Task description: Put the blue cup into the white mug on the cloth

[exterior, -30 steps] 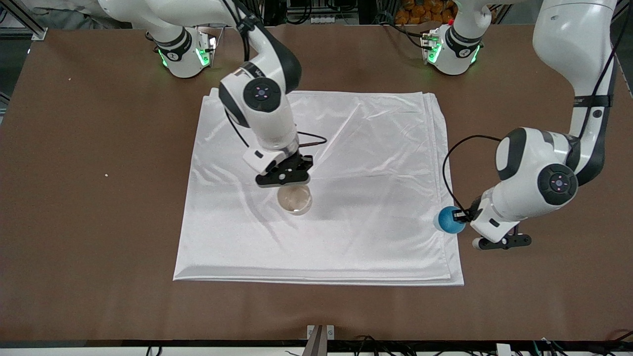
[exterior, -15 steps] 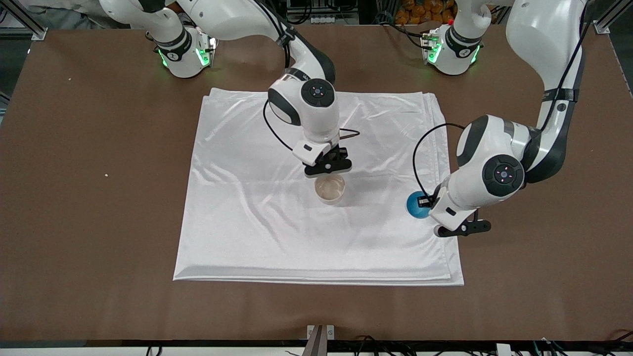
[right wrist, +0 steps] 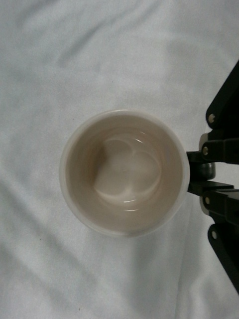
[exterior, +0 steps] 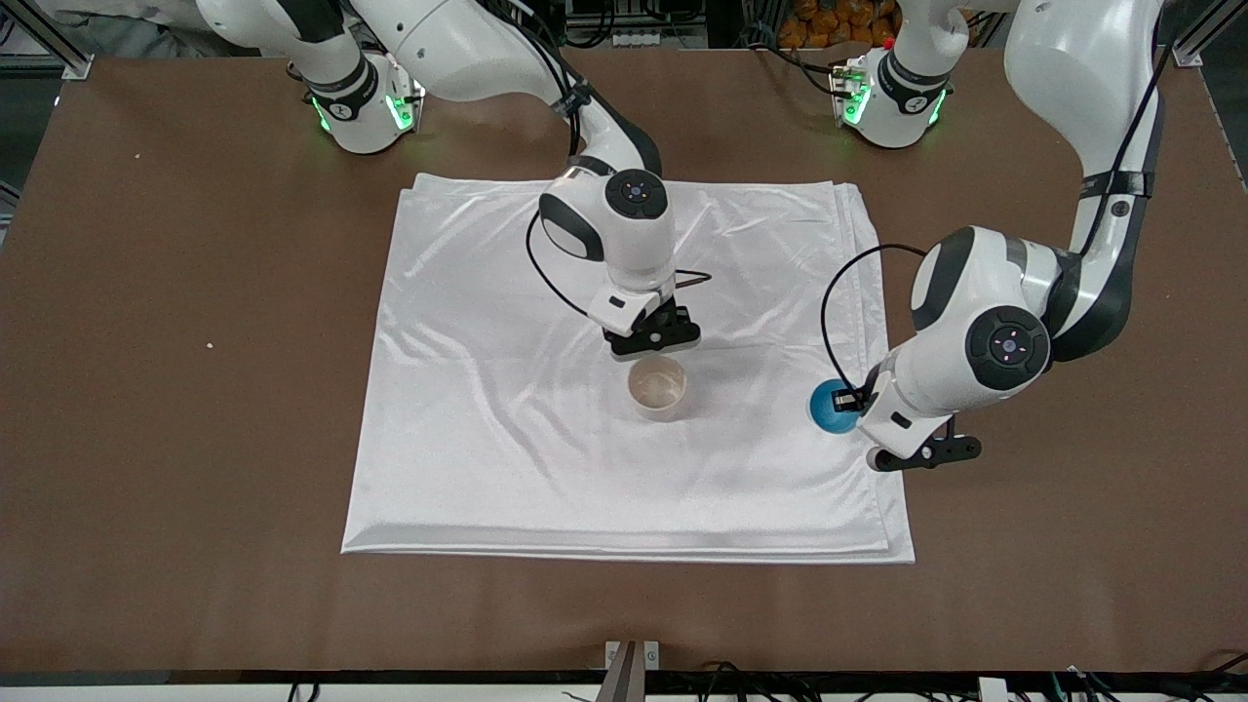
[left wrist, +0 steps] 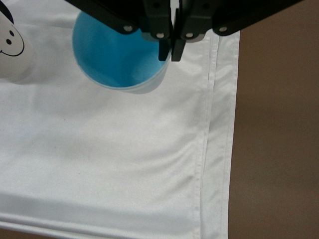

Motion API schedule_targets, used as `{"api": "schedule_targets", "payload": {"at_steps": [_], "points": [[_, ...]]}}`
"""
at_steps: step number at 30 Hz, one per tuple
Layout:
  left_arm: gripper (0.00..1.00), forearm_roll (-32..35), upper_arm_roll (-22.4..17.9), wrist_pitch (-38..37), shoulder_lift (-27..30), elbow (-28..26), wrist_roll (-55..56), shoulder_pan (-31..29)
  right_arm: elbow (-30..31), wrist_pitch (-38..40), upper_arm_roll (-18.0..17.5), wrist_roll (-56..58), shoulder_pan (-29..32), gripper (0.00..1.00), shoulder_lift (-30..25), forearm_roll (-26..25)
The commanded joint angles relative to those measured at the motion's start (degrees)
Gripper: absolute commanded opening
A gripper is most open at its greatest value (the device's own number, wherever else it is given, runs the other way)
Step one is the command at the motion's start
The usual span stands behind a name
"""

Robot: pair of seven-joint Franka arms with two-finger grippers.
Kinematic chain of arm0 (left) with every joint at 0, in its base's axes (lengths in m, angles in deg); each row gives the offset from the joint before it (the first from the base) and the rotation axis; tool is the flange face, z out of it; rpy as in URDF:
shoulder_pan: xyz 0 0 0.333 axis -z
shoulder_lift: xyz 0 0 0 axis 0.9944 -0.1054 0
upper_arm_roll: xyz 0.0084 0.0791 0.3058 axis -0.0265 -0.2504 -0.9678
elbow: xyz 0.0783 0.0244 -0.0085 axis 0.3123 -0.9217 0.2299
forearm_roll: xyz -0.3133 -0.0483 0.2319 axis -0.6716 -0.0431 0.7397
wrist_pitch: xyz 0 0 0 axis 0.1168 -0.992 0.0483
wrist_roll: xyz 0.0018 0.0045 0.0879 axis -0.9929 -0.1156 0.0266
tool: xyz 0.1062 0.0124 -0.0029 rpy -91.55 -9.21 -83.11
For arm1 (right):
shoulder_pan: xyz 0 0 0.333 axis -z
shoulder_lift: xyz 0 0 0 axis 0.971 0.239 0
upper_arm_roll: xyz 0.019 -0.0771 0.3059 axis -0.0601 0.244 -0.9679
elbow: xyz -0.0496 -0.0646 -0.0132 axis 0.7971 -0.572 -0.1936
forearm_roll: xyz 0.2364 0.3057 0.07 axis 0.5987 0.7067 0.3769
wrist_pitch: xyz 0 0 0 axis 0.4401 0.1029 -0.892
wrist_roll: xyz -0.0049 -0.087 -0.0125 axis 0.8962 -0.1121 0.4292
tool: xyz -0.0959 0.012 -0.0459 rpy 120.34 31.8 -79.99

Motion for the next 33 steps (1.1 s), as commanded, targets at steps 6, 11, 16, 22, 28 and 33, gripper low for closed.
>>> {"api": "schedule_targets", "payload": {"at_steps": [6,11,16,22,28,33], "points": [[0.00,-0.20,0.02,-1.28,0.30,0.58,1.43,0.76,-2.14,3.47,0.05,-1.61,0.65,1.00,-1.36,-1.19],[0.00,-0.20,0.11,-1.28,0.21,0.58,2.05,1.38,-2.14,10.49,-0.13,-1.52,0.47,1.00,-5.92,-1.01],[0.00,-0.20,0.11,-1.28,0.03,0.58,4.24,3.22,-2.14,21.30,-0.30,-1.08,1.61,1.00,-12.69,-0.05],[0.00,-0.56,0.20,-1.20,-0.23,0.67,8.81,5.15,-2.40,30.88,-0.04,-0.03,5.12,1.00,-19.81,2.68],[0.00,-0.47,0.11,-0.32,-1.72,1.99,15.22,9.89,-2.49,38.45,-0.04,10.84,12.24,1.00,-26.84,2.94],[0.00,-0.29,-0.07,2.14,-3.39,3.05,20.85,13.76,-2.49,41.53,0.22,16.75,18.47,1.00,-30.63,5.05]]}}
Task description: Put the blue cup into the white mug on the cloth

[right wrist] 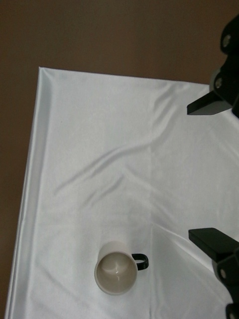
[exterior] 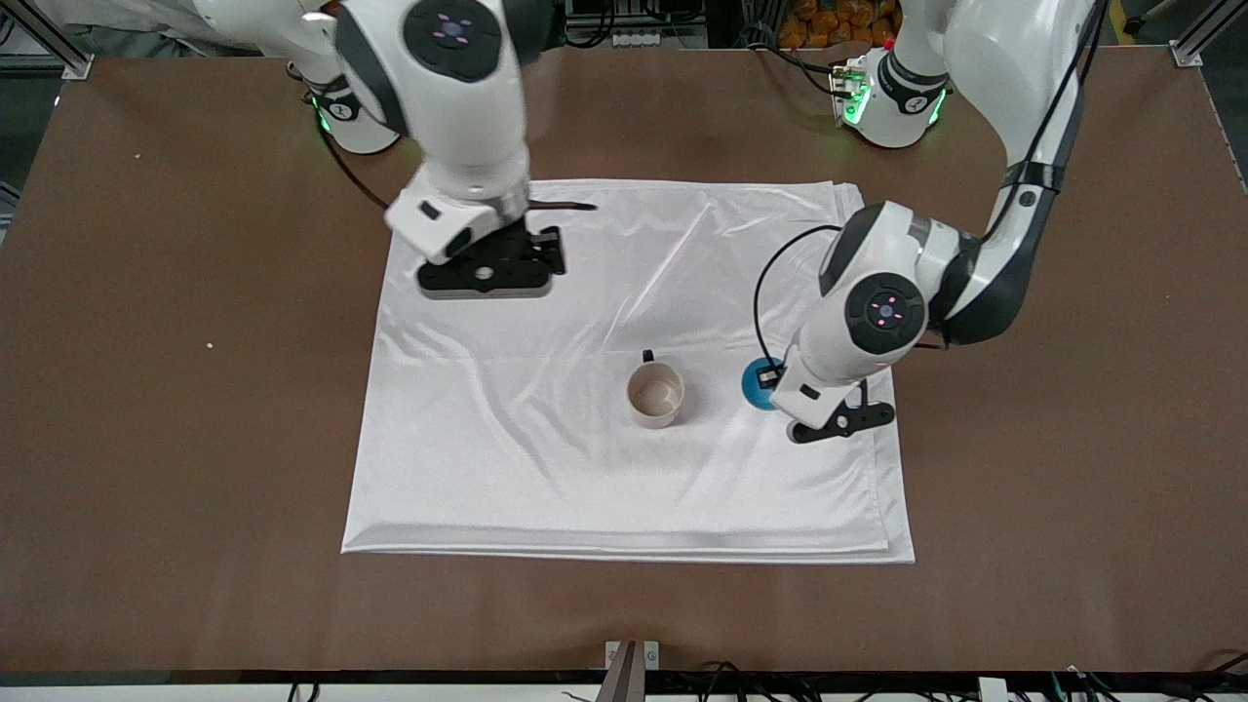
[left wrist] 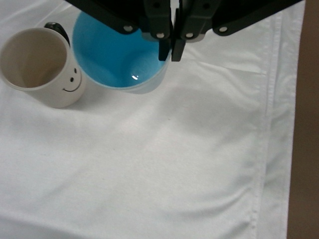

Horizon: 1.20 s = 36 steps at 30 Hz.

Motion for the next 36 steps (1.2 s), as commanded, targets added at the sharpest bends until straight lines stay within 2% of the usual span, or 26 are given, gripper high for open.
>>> {"api": "schedule_targets", "payload": {"at_steps": [1,5,10,14,17,27,36], "points": [[0.00,-0.20,-0.70,2.44,-2.50,2.68,6.39,4.66,1.89,2.35,-0.51,6.75,7.37,1.00,-4.92,2.64],[0.00,-0.29,-0.97,6.31,-3.73,2.68,9.99,6.51,1.98,4.72,-0.51,15.71,13.35,1.00,-6.24,2.73],[0.00,-0.20,-1.05,10.18,-4.87,2.68,12.98,8.71,2.15,5.17,-0.68,20.20,20.38,1.00,-6.77,3.08],[0.00,-0.29,-1.05,11.77,-4.87,2.77,14.13,9.15,2.59,4.64,-0.60,22.06,25.83,1.00,-6.51,7.03],[0.00,-0.29,-1.05,11.86,-4.87,2.77,14.31,9.41,2.86,4.20,-0.60,22.06,29.18,1.00,-6.24,8.18],[0.00,-0.29,-0.97,14.14,-5.84,2.77,14.92,9.68,6.37,-2.65,-0.51,23.02,33.49,1.00,-5.98,8.01],[0.00,-0.29,-0.97,14.32,-6.98,2.68,16.07,10.73,8.22,-5.82,-0.51,27.86,36.57,1.00,-6.07,8.09]]}}
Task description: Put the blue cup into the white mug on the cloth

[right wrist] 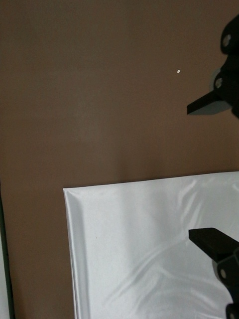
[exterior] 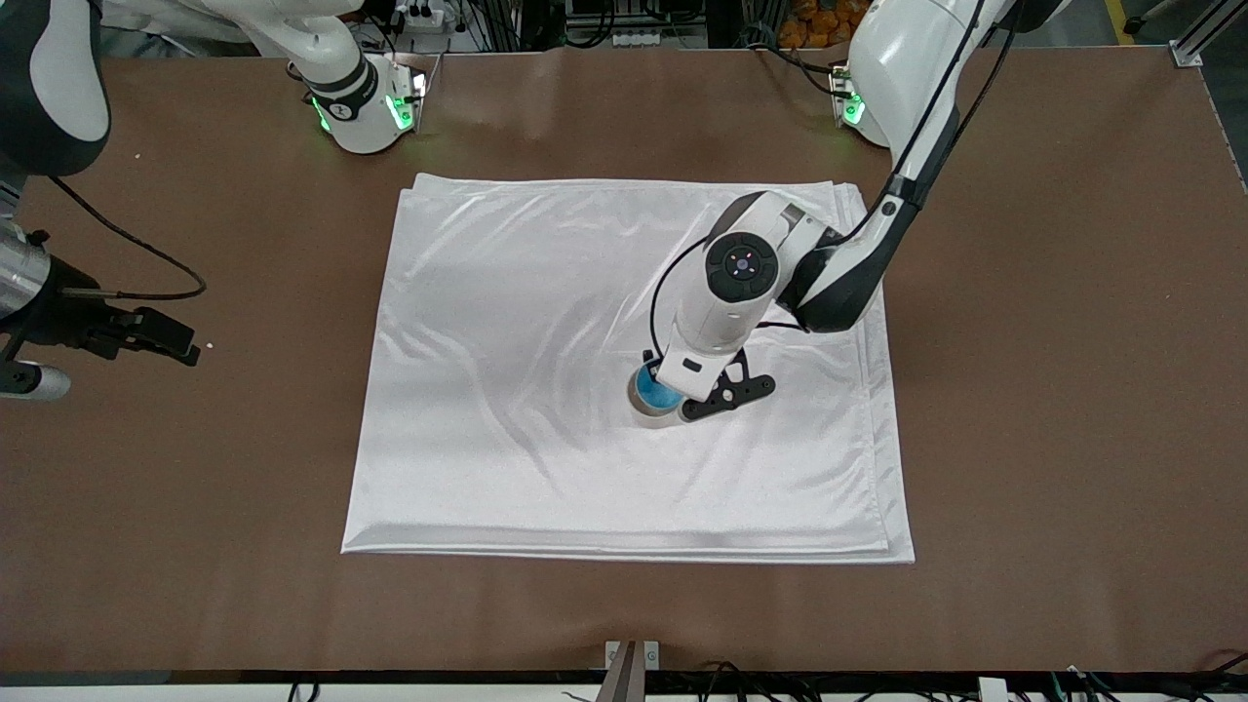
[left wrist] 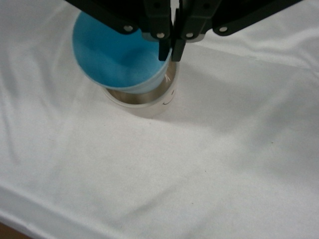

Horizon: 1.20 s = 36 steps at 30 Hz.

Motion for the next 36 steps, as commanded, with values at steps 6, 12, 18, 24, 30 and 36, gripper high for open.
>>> {"api": "schedule_targets", "payload": {"at_steps": [6,12,18,24,30,36], "points": [[0.00,-0.29,-0.64,0.39,-1.16,1.10,1.34,1.00,1.75,-1.49,-0.76,2.29,2.06,1.00,-2.47,0.88],[0.00,-0.20,-0.64,0.47,-1.87,1.10,1.26,1.00,4.21,-1.84,0.12,2.29,0.92,1.00,-5.90,0.88],[0.00,-0.20,-0.64,1.18,-2.65,1.10,1.26,1.00,7.98,-4.03,0.21,2.55,0.57,1.00,-8.45,0.79],[0.36,-0.73,-0.64,1.18,-2.74,1.10,1.34,0.74,10.10,-4.12,0.12,2.56,-1.10,1.00,-10.47,-0.17],[1.00,-0.29,-0.64,1.18,-2.66,1.10,0.90,1.09,9.84,-3.77,0.12,2.56,-0.93,1.00,-10.48,-0.26],[1.00,-0.12,-0.81,1.18,-2.39,1.10,0.90,1.09,9.75,-3.95,0.21,2.56,-0.75,1.00,-10.21,-0.26]]}}
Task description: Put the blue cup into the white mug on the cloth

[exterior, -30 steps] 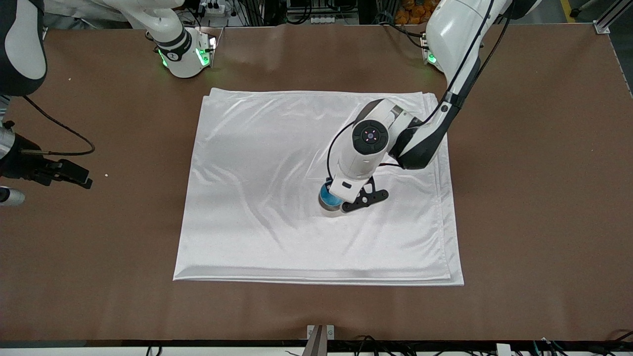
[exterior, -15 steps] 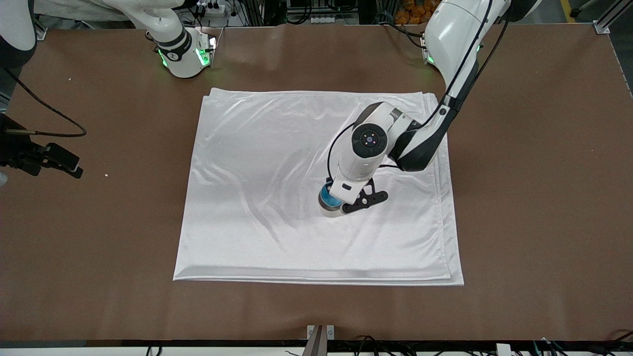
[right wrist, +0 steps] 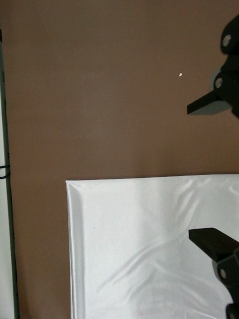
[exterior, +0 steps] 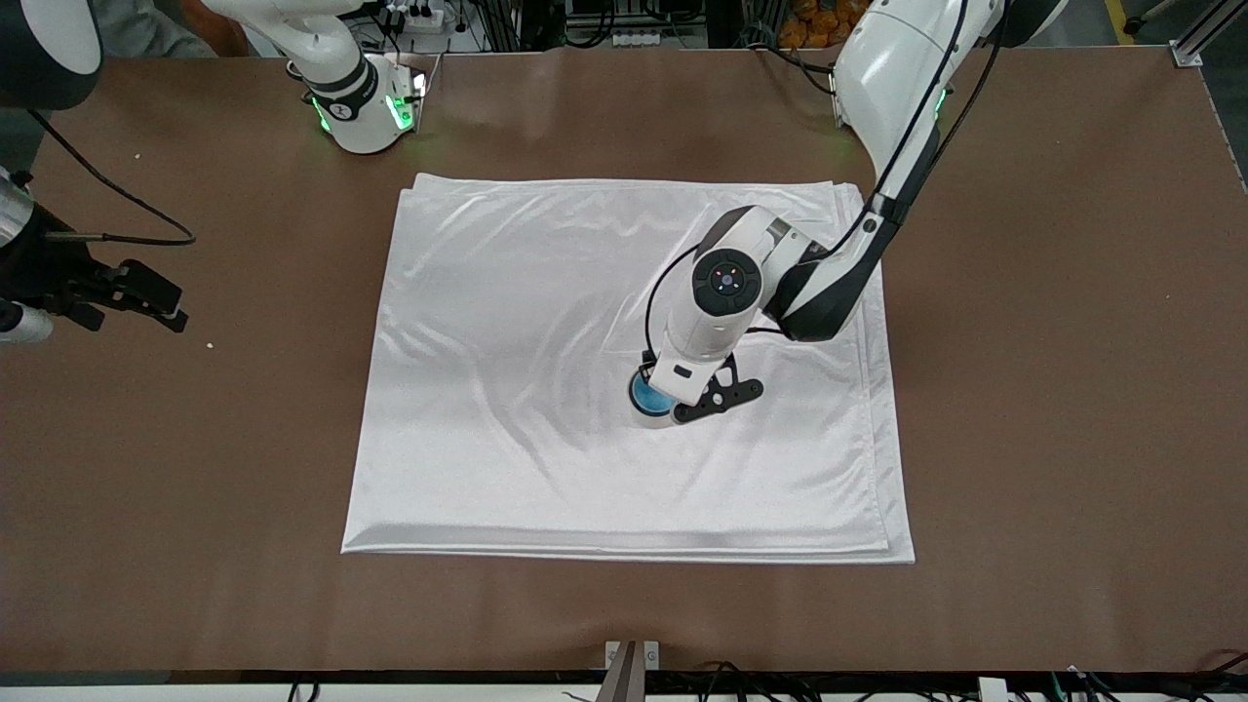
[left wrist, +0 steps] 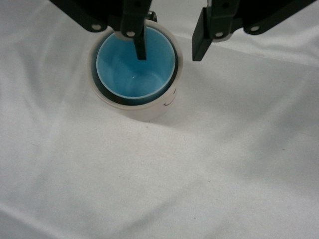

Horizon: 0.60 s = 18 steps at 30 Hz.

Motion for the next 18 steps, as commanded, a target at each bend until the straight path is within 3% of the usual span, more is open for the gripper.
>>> {"api": "schedule_targets", "payload": {"at_steps": [1,9,18], "points": [[1.00,-0.11,-0.67,0.20,0.12,0.89,0.44,0.58,1.91,-0.91,0.08,0.56,0.17,1.00,-1.60,-0.20],[1.00,5.33,-4.97,-0.06,2.49,0.89,-3.42,-1.88,2.00,-0.64,0.08,0.65,0.43,1.00,-1.60,-0.20],[1.00,5.69,-5.50,-2.52,4.25,0.89,-16.67,-11.54,2.18,-0.29,0.08,0.56,0.61,1.00,-1.42,-0.11]]}}
